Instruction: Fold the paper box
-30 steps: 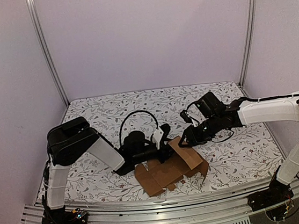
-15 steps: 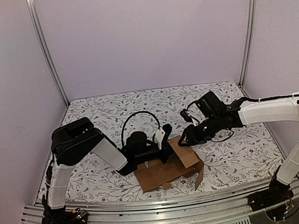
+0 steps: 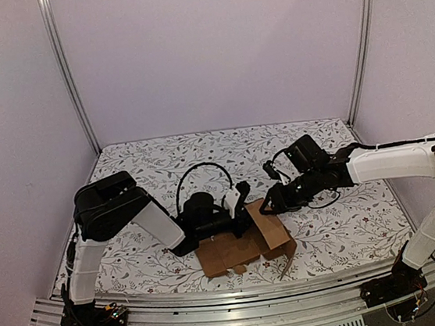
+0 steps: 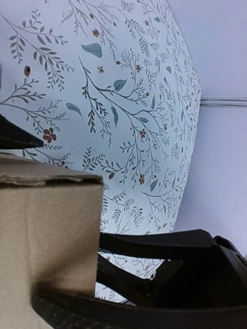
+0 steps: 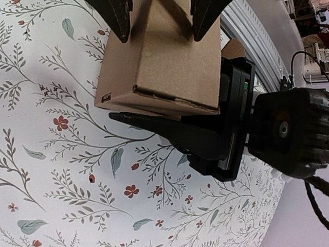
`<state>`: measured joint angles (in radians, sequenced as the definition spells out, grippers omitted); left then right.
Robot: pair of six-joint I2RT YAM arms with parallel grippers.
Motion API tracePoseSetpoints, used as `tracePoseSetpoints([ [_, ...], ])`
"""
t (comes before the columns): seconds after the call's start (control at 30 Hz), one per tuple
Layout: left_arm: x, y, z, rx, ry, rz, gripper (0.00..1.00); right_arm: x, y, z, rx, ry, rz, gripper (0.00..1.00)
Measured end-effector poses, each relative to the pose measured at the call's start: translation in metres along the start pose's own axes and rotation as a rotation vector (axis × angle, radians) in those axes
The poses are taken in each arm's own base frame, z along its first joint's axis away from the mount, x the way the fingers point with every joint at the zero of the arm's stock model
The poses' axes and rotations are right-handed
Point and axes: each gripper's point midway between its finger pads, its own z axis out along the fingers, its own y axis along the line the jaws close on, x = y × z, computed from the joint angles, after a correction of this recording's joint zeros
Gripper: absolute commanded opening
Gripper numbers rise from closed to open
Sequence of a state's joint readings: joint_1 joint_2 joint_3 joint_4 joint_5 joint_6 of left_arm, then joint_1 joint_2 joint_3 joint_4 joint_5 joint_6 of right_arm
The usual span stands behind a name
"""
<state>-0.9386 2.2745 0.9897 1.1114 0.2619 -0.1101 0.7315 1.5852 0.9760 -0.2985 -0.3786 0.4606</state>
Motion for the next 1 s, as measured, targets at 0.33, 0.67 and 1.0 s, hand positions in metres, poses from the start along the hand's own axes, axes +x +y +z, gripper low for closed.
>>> tracePoseSetpoints([
  [0.33, 0.01, 0.0011, -0.0046, -0.029, 0.026, 0.008, 0.22, 0.0005, -0.0004, 0.0002, 0.001, 0.0, 0.015, 0.38],
  [0.67, 0.0062, -0.0014, -0.0016, -0.021, 0.019, 0.033, 0.0, 0.0003, -0.0007, 0.0002, 0.002, 0.0, 0.021, 0.38],
  [1.0, 0.0063, -0.003, -0.0012, -0.012, 0.021, 0.039, 0.0, -0.0011, -0.001, -0.0003, 0.0, -0.004, 0.025, 0.4],
])
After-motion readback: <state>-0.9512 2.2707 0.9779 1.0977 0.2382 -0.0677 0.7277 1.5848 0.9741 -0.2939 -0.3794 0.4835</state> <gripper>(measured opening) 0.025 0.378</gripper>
